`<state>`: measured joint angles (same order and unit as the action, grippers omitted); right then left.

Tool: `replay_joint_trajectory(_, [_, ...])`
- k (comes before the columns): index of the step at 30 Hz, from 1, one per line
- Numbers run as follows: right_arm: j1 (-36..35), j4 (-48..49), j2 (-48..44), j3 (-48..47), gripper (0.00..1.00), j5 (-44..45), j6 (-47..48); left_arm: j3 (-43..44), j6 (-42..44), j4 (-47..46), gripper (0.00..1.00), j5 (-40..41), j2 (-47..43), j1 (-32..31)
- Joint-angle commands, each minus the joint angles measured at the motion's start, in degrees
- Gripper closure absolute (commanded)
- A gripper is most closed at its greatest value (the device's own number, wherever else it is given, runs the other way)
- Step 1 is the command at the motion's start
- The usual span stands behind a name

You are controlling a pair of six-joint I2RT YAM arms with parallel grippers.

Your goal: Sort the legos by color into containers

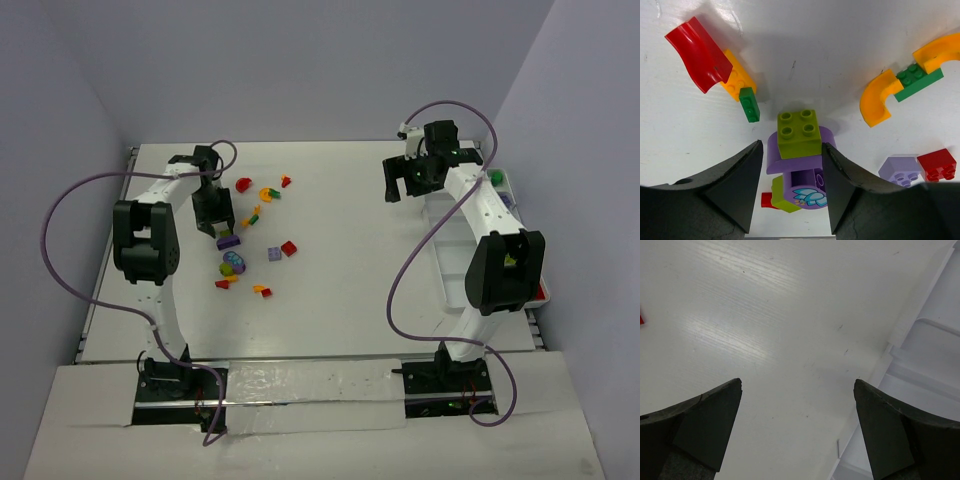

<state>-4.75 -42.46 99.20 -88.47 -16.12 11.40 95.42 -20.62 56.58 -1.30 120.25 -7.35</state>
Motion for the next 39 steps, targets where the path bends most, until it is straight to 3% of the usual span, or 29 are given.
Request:
replay_joint_trajectory(1, [-0.5,1.7,-2.4,0.0,0.00,-0.3,-0.1,2.0,-1.8,0.3,0.41,0.5,1.7,0.0])
replay_joint_trajectory(10, [-0.5,1.5,-1.9,-0.1,0.00,-0.7,-0.1,2.8,-2.1,0.0,0.40,0.9,3.0,-0.1])
replay_joint_trajectory(14, [-0.6,1.6,-1.9,-0.4,0.00,-0.6,-0.1,2.4,-1.9,-0.1,0.45,0.6,2.7,-0.1])
replay_joint_trajectory(17, [-0.6,1.4,-1.7,-0.7,0.00,-1.0,-0.1,2.1,-1.5,-0.2,0.55,0.0,2.8,-0.1])
replay_joint_trajectory(24, [-4.0,2.3,-2.5,0.5,0.00,-5.4,-0.7,5.2,-0.1,0.3,0.99,-4.8,1.2,-0.1])
replay_joint_trajectory(31, [-10.2,8.5,-5.5,1.9,0.00,-21.9,-5.8,7.3,-3.1,-6.6,1.00,-13.8,-9.1,-0.2])
replay_joint_trajectory(36, [-17.1,23.2,-8.9,4.0,0.00,-23.6,-17.9,3.0,-12.4,-18.2,1.00,-18.8,-17.5,-1.0])
replay_joint_trajectory(39, [-20.1,24.0,-5.1,-1.3,0.00,-21.8,-24.4,4.6,-17.5,-20.1,1.00,-21.3,-18.5,-2.3])
